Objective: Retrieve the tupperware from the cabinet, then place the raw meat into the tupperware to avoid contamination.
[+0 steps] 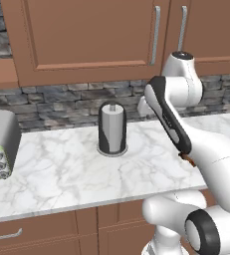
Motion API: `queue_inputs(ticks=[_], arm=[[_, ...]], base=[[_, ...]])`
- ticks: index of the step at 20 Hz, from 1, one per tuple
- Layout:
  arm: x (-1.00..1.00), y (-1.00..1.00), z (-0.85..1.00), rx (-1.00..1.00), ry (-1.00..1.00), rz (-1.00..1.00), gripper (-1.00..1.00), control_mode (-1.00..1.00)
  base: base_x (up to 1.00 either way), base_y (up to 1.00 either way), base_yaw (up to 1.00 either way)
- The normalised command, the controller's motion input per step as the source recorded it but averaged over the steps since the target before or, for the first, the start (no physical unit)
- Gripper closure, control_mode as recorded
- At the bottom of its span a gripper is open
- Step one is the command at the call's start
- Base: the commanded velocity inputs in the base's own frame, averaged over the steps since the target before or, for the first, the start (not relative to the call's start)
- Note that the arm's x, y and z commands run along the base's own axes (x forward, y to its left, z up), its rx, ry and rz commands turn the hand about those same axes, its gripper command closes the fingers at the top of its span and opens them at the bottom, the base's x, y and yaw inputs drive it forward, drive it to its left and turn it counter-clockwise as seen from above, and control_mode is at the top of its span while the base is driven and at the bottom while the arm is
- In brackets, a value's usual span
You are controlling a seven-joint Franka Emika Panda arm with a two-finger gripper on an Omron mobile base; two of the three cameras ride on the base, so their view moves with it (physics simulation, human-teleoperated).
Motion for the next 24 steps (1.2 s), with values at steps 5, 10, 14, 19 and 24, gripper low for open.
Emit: queue_inputs(ticks=[5, 10, 14, 19, 24], arm=[[-0.24, 0.02, 0.12, -0.03, -0.07, 0.0, -1.0, -1.0], [-0.13, 0.0, 0.31, -0.04, -0.05, 0.0, -1.0, -1.0], [-0.17, -0.04, 0.3, 0.0, -0.02, 0.0, -1.0, -1.0], [-0.05, -0.01, 0.36, -0.04, -0.01, 0.0, -1.0, -1.0], [-0.06, -0.06, 0.24, -0.01, -0.05, 0.0, -1.0, -1.0]], base=[[0.0, 0.0, 0.0], [0.0, 0.0, 0.0], [0.0, 0.0, 0.0], [0.0, 0.0, 0.0], [0.0, 0.0, 0.0]])
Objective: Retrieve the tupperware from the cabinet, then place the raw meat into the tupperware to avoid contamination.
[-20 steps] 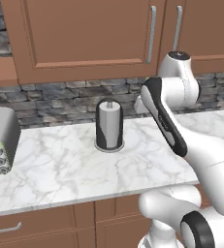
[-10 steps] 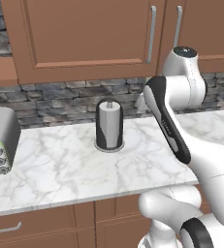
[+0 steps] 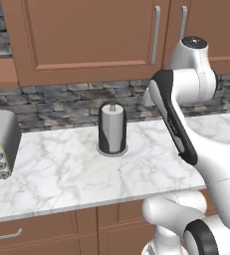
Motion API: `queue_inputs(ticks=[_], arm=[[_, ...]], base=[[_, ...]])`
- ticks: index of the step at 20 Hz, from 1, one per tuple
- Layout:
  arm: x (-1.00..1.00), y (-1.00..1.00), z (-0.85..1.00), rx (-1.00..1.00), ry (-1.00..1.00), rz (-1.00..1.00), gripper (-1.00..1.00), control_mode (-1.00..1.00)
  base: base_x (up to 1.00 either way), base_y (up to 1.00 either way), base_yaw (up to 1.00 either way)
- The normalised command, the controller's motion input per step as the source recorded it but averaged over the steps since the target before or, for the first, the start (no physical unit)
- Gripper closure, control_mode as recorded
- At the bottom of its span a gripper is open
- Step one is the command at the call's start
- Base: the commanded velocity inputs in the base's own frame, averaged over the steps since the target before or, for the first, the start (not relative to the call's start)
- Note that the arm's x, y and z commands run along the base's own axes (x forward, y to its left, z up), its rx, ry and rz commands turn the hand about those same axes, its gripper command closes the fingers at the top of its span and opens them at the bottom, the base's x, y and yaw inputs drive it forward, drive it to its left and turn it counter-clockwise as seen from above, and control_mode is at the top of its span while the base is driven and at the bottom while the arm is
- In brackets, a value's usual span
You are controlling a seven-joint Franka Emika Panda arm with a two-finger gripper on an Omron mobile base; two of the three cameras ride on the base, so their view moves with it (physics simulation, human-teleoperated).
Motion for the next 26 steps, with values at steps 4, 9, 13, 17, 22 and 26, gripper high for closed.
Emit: queue_inputs(ticks=[4, 9, 13, 17, 22, 26], arm=[[-0.08, -0.07, 0.23, 0.0, -0.12, 0.01, -1.0, -1.0], [0.0, -0.03, 0.26, 0.0, -0.12, 0.04, -1.0, -1.0], [0.0, -0.07, 0.33, 0.0, -0.1, 0.04, -1.0, -1.0], [-0.01, -0.12, 0.28, 0.0, -0.1, 0.02, -1.0, -1.0], [0.0, -0.16, 0.3, -0.01, -0.08, 0.03, -1.0, -1.0], [0.0, -0.19, 0.33, 0.0, -0.07, 0.03, -1.0, -1.0]], base=[[0.0, 0.0, 0.0], [0.0, 0.0, 0.0], [0.0, 0.0, 0.0], [0.0, 0.0, 0.0], [0.0, 0.0, 0.0], [0.0, 0.0, 0.0]])
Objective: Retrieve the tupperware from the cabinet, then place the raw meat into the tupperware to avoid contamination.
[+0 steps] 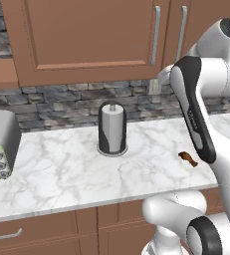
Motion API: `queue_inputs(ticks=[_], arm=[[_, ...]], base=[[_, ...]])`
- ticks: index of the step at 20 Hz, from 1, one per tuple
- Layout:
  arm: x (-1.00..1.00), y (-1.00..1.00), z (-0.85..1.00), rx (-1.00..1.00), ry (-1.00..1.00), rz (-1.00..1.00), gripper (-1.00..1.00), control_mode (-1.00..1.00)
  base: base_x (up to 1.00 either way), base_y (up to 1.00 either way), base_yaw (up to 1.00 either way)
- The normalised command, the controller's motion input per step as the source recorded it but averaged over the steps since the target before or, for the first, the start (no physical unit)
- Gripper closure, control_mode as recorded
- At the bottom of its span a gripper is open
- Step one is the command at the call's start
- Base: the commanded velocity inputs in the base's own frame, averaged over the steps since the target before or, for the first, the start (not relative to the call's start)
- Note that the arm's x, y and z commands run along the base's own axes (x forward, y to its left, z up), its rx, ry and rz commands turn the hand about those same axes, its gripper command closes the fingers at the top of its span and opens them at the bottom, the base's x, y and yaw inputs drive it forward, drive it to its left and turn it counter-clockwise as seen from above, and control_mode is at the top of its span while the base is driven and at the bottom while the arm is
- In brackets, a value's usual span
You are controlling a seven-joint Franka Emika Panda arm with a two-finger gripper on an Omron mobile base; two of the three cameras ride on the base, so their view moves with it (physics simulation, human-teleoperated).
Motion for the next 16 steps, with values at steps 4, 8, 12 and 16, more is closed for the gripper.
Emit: queue_inputs(ticks=[4, 8, 12, 16], arm=[[0.0, -0.2, 0.3, 0.0, -0.07, 0.01, -1.0, -1.0], [0.01, -0.2, 0.31, -0.01, -0.07, 0.01, -1.0, -1.0], [0.13, -0.16, 0.3, -0.01, -0.04, -0.02, -1.0, -1.0], [0.07, -0.29, 0.25, 0.02, -0.01, -0.02, -1.0, -1.0]], base=[[0.0, 0.0, 0.0], [0.0, 0.0, 0.0], [0.0, 0.0, 0.0], [0.0, 0.0, 0.0]])
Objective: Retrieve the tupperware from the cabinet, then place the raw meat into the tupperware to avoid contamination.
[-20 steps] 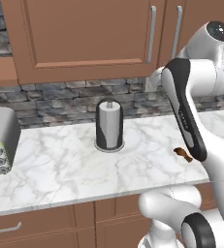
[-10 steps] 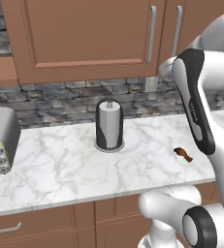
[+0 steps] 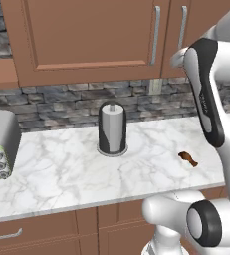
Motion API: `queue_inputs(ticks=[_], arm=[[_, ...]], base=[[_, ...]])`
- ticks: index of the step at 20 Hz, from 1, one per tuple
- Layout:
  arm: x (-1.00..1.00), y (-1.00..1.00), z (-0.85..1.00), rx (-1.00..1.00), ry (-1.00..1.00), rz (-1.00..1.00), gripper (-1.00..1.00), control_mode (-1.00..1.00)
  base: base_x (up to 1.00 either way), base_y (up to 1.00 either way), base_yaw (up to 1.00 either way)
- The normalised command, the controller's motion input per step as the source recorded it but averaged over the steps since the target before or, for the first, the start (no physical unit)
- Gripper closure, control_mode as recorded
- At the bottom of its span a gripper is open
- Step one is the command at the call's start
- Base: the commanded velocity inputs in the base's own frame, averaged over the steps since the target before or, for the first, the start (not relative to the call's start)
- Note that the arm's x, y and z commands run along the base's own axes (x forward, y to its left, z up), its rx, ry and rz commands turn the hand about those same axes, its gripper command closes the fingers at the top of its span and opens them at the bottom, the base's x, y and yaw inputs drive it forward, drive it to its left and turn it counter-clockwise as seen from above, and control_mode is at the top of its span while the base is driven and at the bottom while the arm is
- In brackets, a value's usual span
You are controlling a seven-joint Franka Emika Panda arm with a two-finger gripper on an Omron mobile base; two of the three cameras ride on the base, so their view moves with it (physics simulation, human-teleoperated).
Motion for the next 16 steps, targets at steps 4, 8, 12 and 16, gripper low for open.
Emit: queue_inputs(ticks=[4, 8, 12, 16], arm=[[0.0, -0.32, 0.19, 0.06, -0.06, -0.03, -1.0, -1.0], [0.04, -0.3, 0.16, 0.09, -0.11, 0.0, -1.0, -1.0], [0.13, -0.21, 0.07, 0.07, -0.14, 0.01, -1.0, -1.0], [0.29, -0.05, 0.01, 0.05, -0.12, 0.0, -1.0, -1.0]], base=[[0.0, 0.0, 0.0], [0.0, 0.0, 0.0], [0.0, 0.0, 0.0], [0.0, 0.0, 0.0]])
